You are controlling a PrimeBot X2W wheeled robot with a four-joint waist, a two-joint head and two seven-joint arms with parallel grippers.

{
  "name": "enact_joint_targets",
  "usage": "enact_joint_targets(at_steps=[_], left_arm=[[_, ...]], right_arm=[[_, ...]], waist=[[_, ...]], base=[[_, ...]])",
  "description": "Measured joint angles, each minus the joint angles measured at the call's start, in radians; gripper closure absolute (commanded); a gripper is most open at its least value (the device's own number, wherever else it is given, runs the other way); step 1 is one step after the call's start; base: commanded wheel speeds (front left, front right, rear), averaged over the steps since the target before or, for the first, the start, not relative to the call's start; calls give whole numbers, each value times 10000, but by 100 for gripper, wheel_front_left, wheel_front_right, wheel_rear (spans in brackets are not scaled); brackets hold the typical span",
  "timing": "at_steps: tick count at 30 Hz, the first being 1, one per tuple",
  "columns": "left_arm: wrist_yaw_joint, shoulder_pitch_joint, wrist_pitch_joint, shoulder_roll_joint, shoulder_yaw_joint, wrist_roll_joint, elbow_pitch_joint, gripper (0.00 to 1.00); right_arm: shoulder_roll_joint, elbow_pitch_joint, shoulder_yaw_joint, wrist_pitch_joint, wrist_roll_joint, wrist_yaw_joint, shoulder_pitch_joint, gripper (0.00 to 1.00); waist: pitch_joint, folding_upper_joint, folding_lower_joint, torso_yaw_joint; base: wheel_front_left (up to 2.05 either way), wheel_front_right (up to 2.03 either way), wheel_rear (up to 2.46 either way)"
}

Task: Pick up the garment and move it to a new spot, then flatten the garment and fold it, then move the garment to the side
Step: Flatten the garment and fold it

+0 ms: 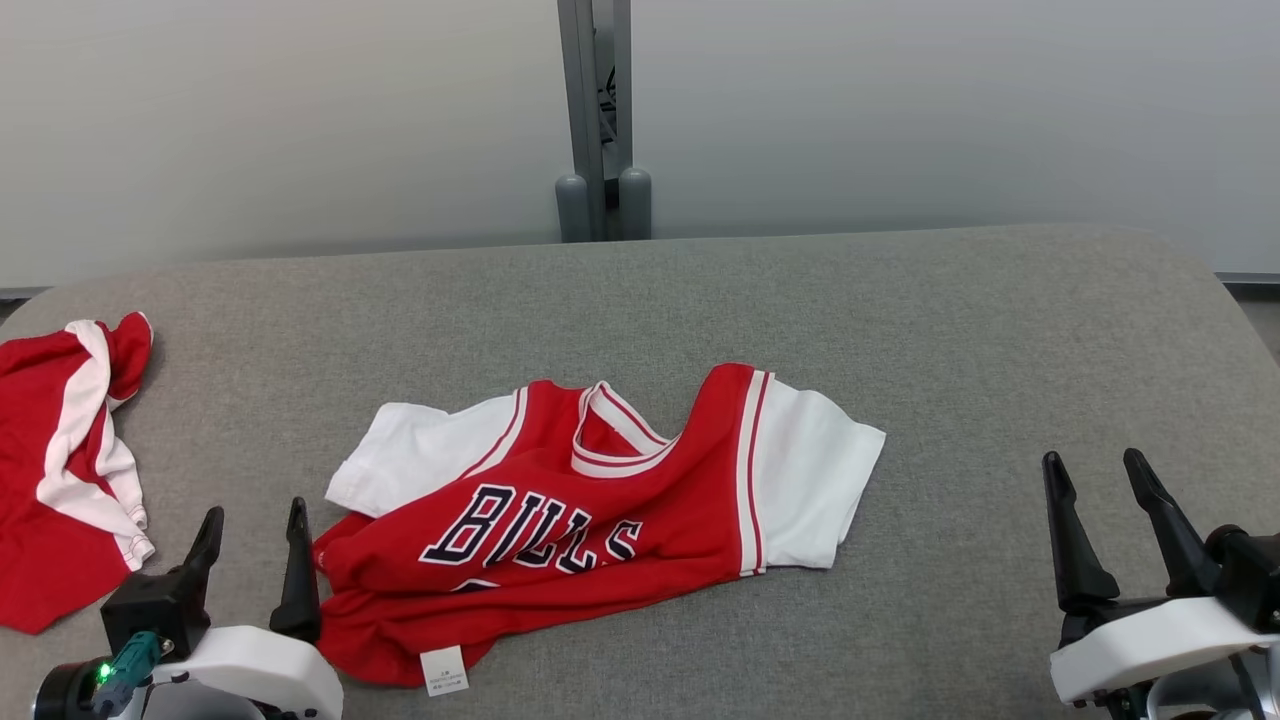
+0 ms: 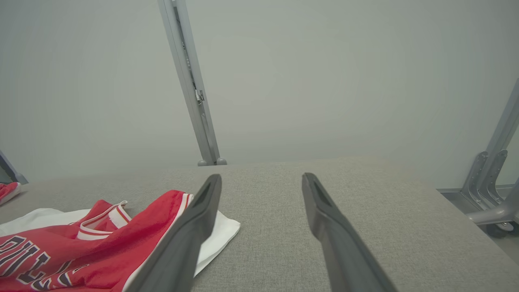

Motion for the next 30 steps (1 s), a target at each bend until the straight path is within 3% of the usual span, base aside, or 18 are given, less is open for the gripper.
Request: enact_joint_targets(at_steps=[16,30], left_arm=[[1093,279,290,663,-389,1164,-2336,0],[1346,761,825,825,-694,1237,-2466,0]], right_arm=[[6,194,397,-40,-180,0,-9,0],[0,257,360,121,-420,0,152,0]], waist=[[-500,0,0,-159],[-720,0,0,-87]], base=[[0,0,0],[0,0,0]])
